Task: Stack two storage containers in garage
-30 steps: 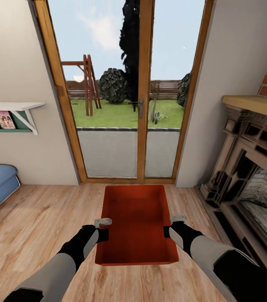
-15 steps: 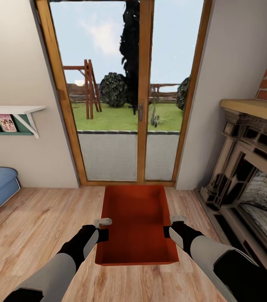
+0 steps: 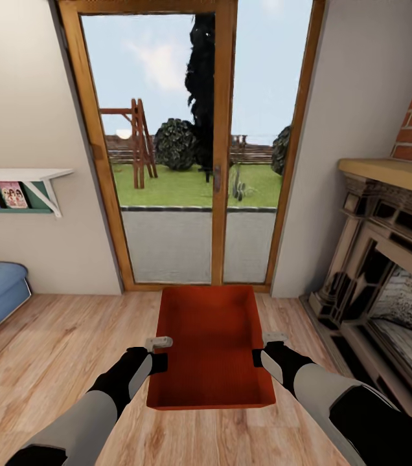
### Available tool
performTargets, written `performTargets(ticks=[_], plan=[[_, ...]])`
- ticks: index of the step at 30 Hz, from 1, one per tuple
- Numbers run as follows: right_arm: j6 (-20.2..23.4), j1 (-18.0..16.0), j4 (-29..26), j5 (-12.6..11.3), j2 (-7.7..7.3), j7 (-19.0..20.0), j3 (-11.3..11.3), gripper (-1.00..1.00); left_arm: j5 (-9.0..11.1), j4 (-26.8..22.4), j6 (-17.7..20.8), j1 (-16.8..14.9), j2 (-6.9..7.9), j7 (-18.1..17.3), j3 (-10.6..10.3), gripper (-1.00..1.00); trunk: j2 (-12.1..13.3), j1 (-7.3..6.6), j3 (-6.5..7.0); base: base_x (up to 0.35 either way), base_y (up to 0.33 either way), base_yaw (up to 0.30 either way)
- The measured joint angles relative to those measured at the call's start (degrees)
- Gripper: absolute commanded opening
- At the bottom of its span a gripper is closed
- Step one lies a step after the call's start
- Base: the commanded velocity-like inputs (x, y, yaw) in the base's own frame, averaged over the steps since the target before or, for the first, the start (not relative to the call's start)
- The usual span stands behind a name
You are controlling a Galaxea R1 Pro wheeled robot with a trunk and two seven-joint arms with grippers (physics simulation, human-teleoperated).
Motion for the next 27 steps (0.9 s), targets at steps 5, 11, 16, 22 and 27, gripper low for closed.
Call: performTargets(ticks=[5,11,16,22,27], plan=[[0.0,0.0,0.0,0.0,0.0,0.0,0.0,-1.0,0.0,0.0,0.0,0.0,0.0,0.0,0.0,-1.0,0.0,0.0,0.45,0.0,0.0,0.0],[0.0,0.0,0.0,0.0,0.0,0.0,0.0,-1.0,0.0,0.0,0.0,0.0,0.0,0.0,0.0,-1.0,0.0,0.0,0.99,0.0,0.0,0.0],[0.0,0.0,0.0,0.0,0.0,0.0,0.0,-1.0,0.0,0.0,0.0,0.0,0.0,0.0,0.0,-1.0,0.0,0.0,1.44,0.0,0.0,0.0],[0.0,0.0,0.0,0.0,0.0,0.0,0.0,-1.0,0.0,0.0,0.0,0.0,0.0,0.0,0.0,-1.0,0.0,0.0,1.99,0.0,0.0,0.0],[0.0,0.0,0.0,0.0,0.0,0.0,0.0,-1.0,0.0,0.0,0.0,0.0,0.0,0.0,0.0,-1.0,0.0,0.0,2.44,0.0,0.0,0.0]])
